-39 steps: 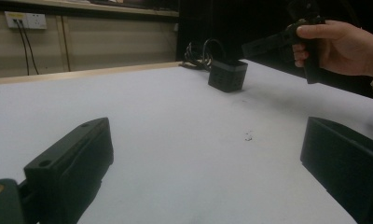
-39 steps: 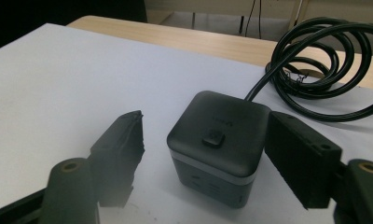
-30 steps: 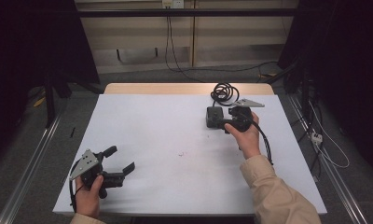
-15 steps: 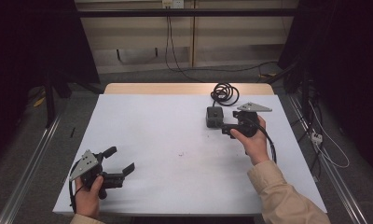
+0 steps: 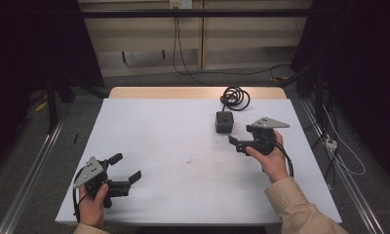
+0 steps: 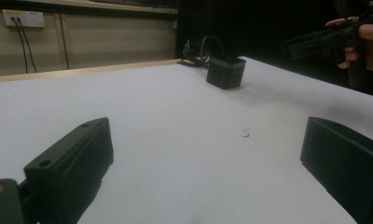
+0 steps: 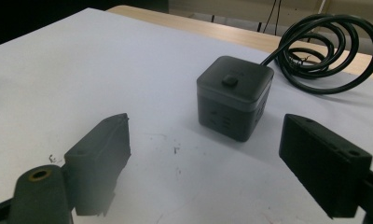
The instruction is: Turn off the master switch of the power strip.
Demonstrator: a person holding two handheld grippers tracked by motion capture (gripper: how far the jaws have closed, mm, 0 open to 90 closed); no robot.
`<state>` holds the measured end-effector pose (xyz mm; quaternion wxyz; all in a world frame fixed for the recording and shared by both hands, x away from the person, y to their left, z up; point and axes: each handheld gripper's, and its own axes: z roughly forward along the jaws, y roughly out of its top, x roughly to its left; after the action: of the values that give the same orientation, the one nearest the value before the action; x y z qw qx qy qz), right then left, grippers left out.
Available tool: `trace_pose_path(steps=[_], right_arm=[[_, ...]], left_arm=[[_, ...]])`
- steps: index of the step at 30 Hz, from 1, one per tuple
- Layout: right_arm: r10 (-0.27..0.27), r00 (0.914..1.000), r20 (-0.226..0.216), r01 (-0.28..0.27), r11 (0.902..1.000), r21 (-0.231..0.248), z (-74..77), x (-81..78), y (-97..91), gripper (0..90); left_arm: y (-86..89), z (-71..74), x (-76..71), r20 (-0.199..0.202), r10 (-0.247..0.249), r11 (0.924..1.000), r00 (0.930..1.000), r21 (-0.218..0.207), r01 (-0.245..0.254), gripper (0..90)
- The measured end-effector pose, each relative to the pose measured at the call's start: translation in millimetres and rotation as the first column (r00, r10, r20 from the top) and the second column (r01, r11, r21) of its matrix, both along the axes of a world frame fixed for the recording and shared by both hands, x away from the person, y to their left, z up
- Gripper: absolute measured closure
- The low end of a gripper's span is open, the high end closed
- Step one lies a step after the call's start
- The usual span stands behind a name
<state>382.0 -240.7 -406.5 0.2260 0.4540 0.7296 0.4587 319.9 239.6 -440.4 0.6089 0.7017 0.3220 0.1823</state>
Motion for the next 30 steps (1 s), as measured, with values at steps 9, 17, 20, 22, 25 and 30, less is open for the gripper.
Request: trace_pose_path(steps=[9, 17, 20, 22, 25, 30], right_arm=[[0.021, 0.9998, 0.001, -0.021, 0.9998, 0.004, -7.4, -16.0, -5.7, 16.0], [0.035, 0.9994, -0.001, -0.035, 0.9994, -0.003, -14.0, -28.0, -9.7, 15.7], [0.042, 0.9991, 0.001, -0.042, 0.9991, -0.006, -16.1, -33.3, -10.6, 15.6], [0.047, 0.9989, 0.003, -0.047, 0.9988, -0.014, -17.8, -37.1, -11.9, 15.4], [0.051, 0.9987, 0.002, -0.051, 0.9987, -0.007, -21.1, -42.5, -14.3, 15.4], [0.047, 0.9988, -0.010, -0.048, 0.9987, -0.018, -27.7, -50.2, -19.9, 15.0]], left_arm=[[0.0, -0.1, 0.4, -0.002, -0.001, 1.0000, 1.0000, -0.001, 0.001, 2.2], [0.0, -0.2, 0.4, -0.001, -0.002, 1.0000, 1.0000, 0.002, 0.002, 2.2], [-0.1, -0.3, 0.5, -0.002, -0.004, 1.0000, 1.0000, 0.002, 0.004, 2.2], [-0.1, -0.2, 0.4, -0.001, -0.004, 1.0000, 1.0000, 0.002, 0.004, 2.2], [0.0, -0.3, 0.5, -0.002, -0.003, 1.0000, 1.0000, 0.004, 0.003, 2.2], [-0.2, 0.0, 0.3, -0.001, -0.004, 1.0000, 1.0000, 0.008, 0.004, 2.2]])
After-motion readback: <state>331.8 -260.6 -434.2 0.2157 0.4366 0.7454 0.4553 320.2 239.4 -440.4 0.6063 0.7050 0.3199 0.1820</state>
